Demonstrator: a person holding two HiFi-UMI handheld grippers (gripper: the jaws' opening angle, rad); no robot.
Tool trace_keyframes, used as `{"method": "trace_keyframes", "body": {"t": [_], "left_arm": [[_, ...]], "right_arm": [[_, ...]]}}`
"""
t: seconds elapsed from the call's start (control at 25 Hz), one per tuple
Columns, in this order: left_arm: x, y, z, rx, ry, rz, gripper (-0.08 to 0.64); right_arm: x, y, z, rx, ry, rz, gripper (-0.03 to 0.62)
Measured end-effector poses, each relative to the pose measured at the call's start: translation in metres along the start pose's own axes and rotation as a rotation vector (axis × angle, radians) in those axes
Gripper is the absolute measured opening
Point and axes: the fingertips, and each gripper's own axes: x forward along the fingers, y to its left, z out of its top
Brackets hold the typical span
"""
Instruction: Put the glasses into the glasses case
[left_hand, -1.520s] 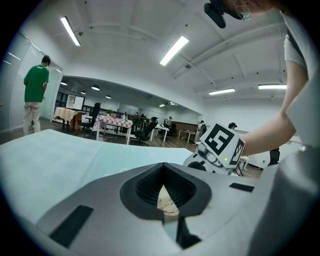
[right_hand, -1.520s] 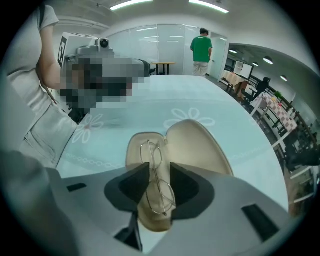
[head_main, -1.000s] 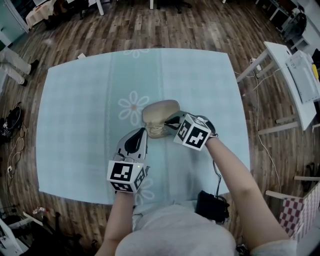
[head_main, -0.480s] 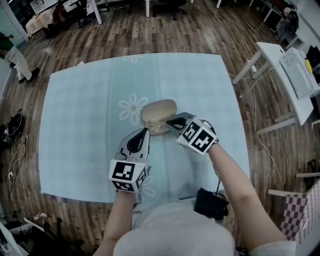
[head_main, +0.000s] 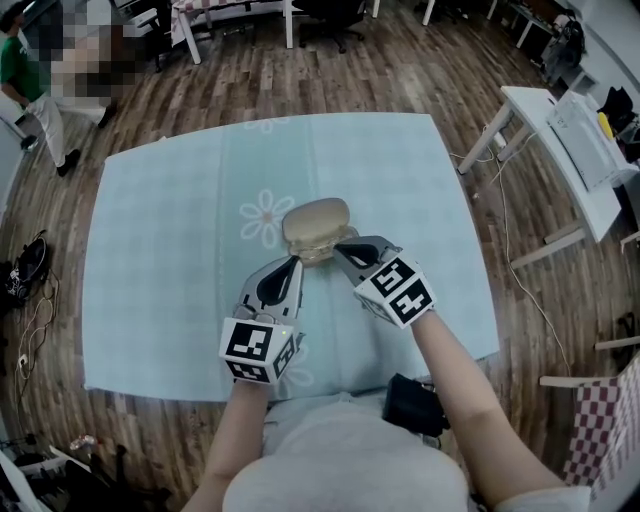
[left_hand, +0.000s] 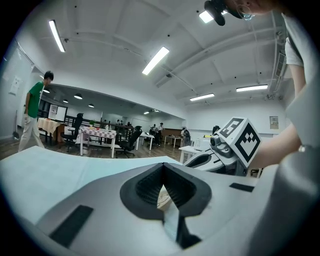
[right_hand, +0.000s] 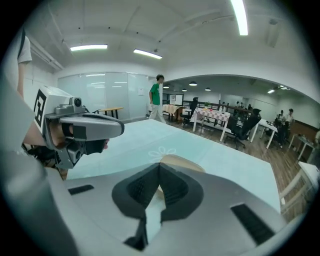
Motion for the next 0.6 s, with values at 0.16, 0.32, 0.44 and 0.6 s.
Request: {"method": "trace_keyframes", "body": {"t": [0.16, 0.32, 0.44, 0.6], "left_arm": [[-0.007, -0.007, 0.005, 0.013, -0.008, -0.017, 0.008], [-0.013, -0.012, 0.008, 0.020, -0.017, -0.023, 0.008], [-0.019, -0.019, 0.010, 0.024, -0.030, -0.030, 0.008], [-0.026, -0.027, 0.015, 0.035, -0.051, -0.053, 0.008]], "right_arm": [[-0.017, 0.010, 0.004, 0.057, -0.052, -0.052, 0.006], [-0.034, 0.017, 0.011, 0.086, -0.102, -0.112, 0.006], [-0.048, 0.022, 0.016, 0.104, -0.142, -0.145, 0.006], [-0.064, 0.040, 0.022, 0.106, -0.174, -0.168, 0.006]]}}
